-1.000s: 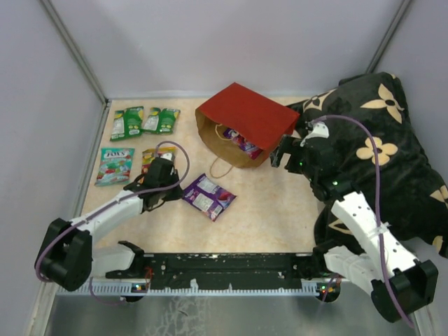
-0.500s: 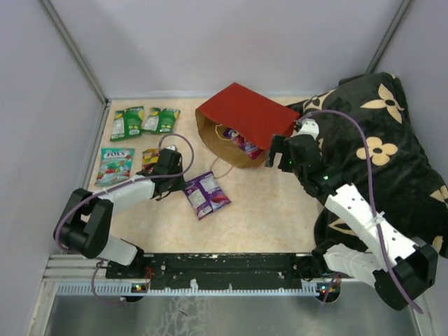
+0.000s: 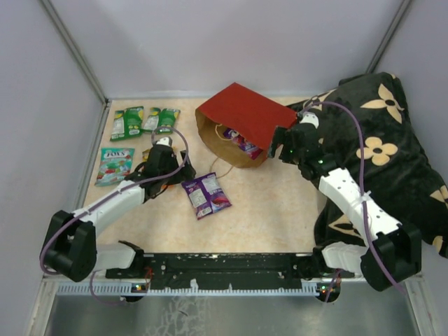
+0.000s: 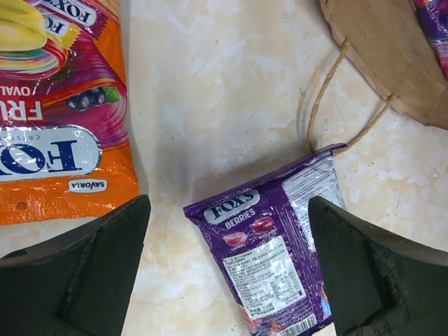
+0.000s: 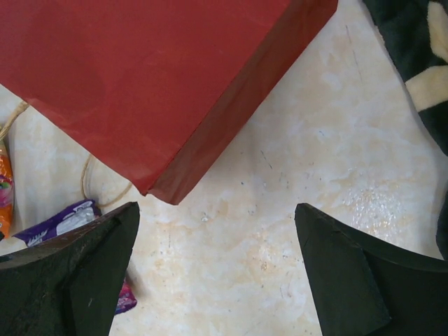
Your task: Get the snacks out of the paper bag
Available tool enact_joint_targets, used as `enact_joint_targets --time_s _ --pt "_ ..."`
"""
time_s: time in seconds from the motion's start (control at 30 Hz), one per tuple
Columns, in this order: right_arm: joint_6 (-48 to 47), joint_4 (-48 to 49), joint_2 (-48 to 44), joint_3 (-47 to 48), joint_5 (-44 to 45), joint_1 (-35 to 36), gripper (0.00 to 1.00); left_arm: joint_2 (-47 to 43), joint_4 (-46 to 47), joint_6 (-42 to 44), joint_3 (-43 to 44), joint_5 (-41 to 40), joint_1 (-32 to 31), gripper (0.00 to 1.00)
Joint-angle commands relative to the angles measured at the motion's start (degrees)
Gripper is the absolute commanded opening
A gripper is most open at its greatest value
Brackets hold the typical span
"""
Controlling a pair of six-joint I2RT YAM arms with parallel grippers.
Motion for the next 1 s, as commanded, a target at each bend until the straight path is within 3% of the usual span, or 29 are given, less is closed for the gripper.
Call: enact_joint_targets --time_s 0.0,0.17,0.43,0.6,0.8,0.97 --pt "-1.1 2.6 -1.9 3.1 0.3 -0.2 0.93 -4.1 -1.2 1.2 -0.2 0.1 0.3 1.00" --pt "-2.6 2.9 -5.6 2.1 3.8 2.0 0.89 -6.6 0.5 3.1 -0.5 0.8 0.4 1.00" --pt "-19.8 1.4 1.7 10.9 18.6 19.8 0.94 -6.1 -1.0 3.0 -0.5 4.1 0.4 1.00" --pt "-29.7 -2.1 12.6 23.0 10.6 23.7 0.96 -10.1 -1.4 3.2 -2.4 4.1 0.4 1.00" --pt "-34.0 -9.5 27.1 37.1 2.6 24.7 0.92 -13.5 -2.2 3.9 -3.2 4.0 0.3 1.00" --pt "-33.2 -10.7 34.6 42.3 2.0 24.8 0.76 -14.8 -3.0 3.8 -3.3 5.7 0.3 1.00"
